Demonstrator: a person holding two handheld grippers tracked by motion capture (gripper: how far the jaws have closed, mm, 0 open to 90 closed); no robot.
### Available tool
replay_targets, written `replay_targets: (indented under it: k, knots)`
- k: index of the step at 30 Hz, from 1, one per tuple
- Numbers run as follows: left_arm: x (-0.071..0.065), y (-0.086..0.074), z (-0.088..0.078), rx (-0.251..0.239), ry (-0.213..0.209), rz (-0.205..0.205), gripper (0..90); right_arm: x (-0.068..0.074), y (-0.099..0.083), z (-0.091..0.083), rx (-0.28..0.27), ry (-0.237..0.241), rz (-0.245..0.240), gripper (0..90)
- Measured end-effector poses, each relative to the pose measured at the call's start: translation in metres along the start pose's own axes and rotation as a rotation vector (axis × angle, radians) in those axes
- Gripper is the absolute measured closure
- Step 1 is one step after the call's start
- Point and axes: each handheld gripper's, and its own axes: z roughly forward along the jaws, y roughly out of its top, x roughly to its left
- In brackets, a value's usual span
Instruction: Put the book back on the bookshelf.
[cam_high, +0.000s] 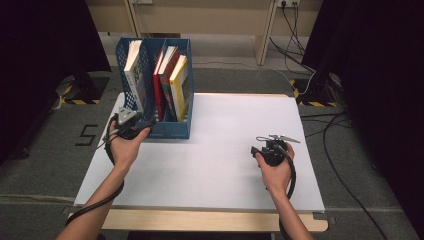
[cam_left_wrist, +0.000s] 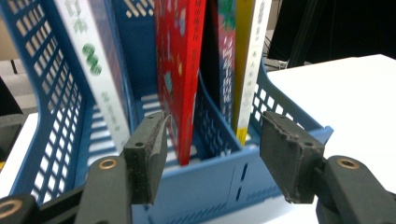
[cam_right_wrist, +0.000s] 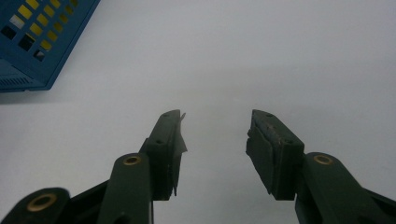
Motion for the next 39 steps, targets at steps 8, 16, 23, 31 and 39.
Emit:
replay_targets:
  k: [8,16,23,31,39]
  knots:
    - [0.011,-0.016,-0.010,0.015,-0.006,-0.022,41.1,-0.003,-0.002,0.000,0.007,-0.010,0.007,54.3]
    - [0.018,-0.036,-0.017,0.035,-0.012,-0.025,40.7,-0.010,-0.005,0.000,0.009,-0.018,0.002,54.1]
    - [0.023,-0.054,-0.025,0.050,-0.008,-0.017,40.1,-0.019,-0.008,-0.002,-0.006,-0.038,0.010,53.9]
    - [0.027,-0.074,-0.031,0.075,-0.007,-0.009,39.7,-0.032,-0.014,-0.004,-0.012,-0.060,0.036,53.7]
    - [0.027,-0.094,-0.032,0.079,-0.009,-0.031,39.6,-0.043,-0.020,-0.005,-0.022,-0.077,0.061,53.2]
